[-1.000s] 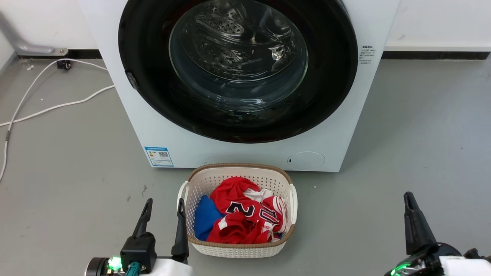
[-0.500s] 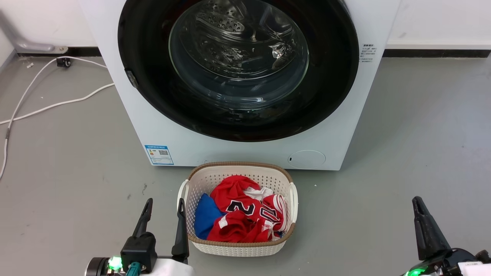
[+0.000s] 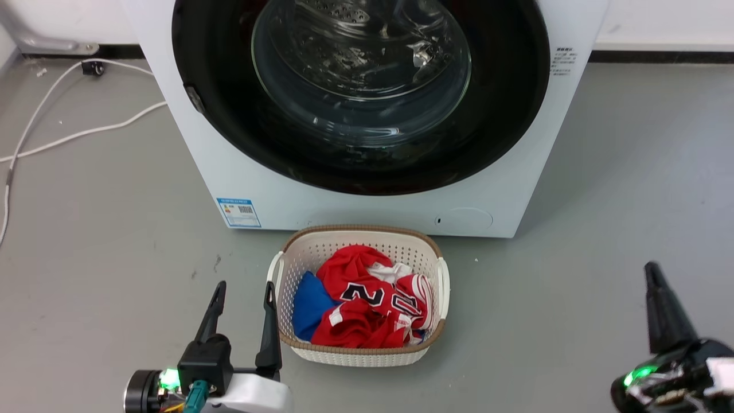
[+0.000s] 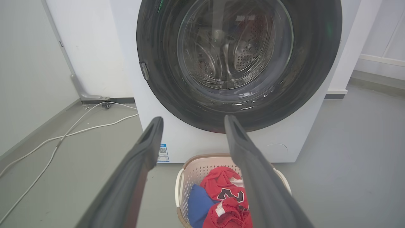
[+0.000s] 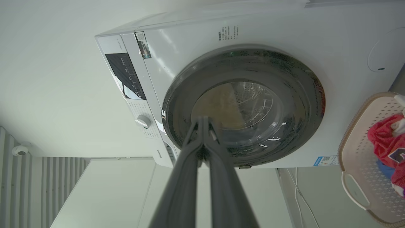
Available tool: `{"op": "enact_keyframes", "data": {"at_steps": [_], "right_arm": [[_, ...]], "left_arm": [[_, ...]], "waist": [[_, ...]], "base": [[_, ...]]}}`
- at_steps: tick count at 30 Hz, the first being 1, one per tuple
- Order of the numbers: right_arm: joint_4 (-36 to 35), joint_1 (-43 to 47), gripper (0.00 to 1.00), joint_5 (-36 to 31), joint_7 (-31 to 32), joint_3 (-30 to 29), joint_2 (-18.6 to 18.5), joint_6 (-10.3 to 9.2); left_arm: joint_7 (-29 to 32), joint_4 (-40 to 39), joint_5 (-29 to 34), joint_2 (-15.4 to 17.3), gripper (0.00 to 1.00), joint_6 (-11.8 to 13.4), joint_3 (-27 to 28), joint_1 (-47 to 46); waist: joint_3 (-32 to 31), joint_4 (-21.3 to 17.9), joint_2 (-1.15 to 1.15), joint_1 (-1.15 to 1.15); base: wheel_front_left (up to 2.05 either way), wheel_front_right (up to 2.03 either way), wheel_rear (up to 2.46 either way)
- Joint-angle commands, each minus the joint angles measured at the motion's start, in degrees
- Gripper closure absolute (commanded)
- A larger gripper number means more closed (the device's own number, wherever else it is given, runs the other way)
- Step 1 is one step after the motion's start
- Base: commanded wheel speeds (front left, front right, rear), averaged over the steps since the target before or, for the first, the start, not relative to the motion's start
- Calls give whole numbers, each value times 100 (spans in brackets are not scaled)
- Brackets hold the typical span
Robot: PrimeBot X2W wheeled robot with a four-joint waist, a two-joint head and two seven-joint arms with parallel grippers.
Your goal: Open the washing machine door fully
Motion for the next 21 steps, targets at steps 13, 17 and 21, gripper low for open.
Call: {"op": "enact_keyframes", "data": {"at_steps": [13, 17, 21], "right_arm": [[1306, -2513, 100, -47, 602, -1017, -790, 1], [1581, -3164, 100, -88, 718, -1056, -1039, 1], [1917, -4041, 100, -16, 955, -992, -1292, 1]], "left_arm": [[-16, -256, 153, -9, 0, -107, 79, -805], [-16, -323, 192, -9, 0, -157, 110, -1041], [-16, -384, 207, -8, 0, -192, 101, -1354]], "waist": [[1187, 43, 0, 0], [1546, 68, 0, 0], [1946, 142, 0, 0]], "base": [[0, 0, 0], [0, 0, 0], [0, 0, 0]]}}
